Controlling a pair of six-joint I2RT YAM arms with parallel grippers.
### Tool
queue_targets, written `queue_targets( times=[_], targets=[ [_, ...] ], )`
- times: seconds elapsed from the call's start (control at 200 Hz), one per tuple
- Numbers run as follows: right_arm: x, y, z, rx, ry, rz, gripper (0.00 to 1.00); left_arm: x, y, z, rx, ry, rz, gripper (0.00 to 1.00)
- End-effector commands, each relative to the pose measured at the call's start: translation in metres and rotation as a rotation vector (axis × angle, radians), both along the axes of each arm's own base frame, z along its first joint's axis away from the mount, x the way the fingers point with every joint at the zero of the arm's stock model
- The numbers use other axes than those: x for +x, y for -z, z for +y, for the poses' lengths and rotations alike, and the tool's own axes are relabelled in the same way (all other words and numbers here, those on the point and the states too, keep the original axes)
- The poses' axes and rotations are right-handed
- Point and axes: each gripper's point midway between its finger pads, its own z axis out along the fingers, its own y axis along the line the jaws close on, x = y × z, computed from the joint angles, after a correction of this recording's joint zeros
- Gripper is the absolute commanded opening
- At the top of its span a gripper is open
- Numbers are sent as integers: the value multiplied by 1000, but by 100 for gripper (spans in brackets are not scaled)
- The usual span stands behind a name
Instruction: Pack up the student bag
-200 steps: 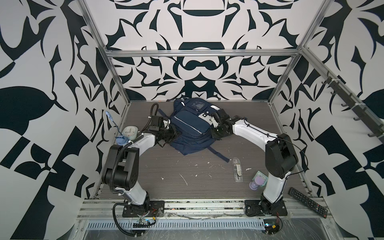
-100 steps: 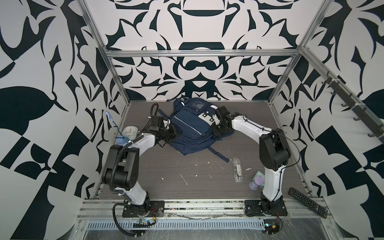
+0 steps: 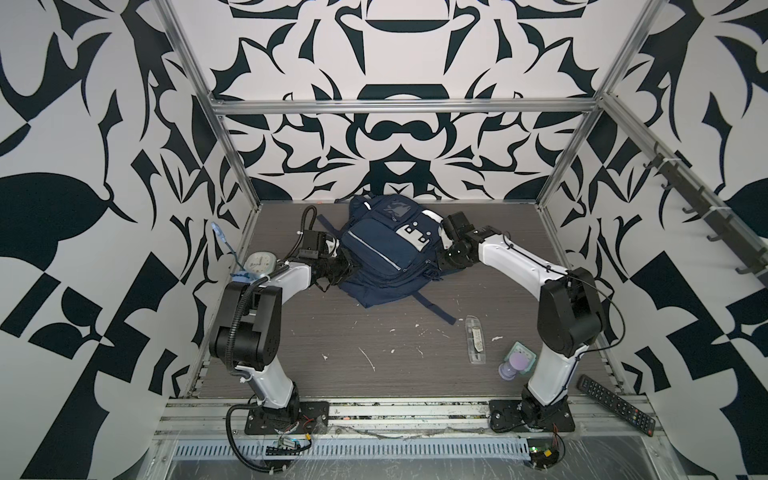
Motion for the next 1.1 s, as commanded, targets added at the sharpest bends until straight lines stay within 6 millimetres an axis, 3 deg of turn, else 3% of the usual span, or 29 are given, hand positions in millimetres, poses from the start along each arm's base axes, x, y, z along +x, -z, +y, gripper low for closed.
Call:
queue_targets(
  times=[0.0,0.465,0.59,0.84,0.99,1.095],
  targets=[
    [-9,-20,0,31,13,-39,35,15,-6,4,21,-17,-46,3],
    [-44,-36,29,207,-83,-104,40,5,8,13,85,-24,-34,35],
    [-48,-42,35,262,-109,-130,45,-3,-4,19,116,-31,-75,46],
    [-48,-49,45,325,-139,-155,50,-8,-37,25,156,-31,-147,57],
    [-45,-50,52,355,-150,-158,51,-5,-55,15,149,-8,-186,62],
    [-41,-50,58,363,-156,-157,51,-2,-57,-2,124,31,-178,63]
  ],
)
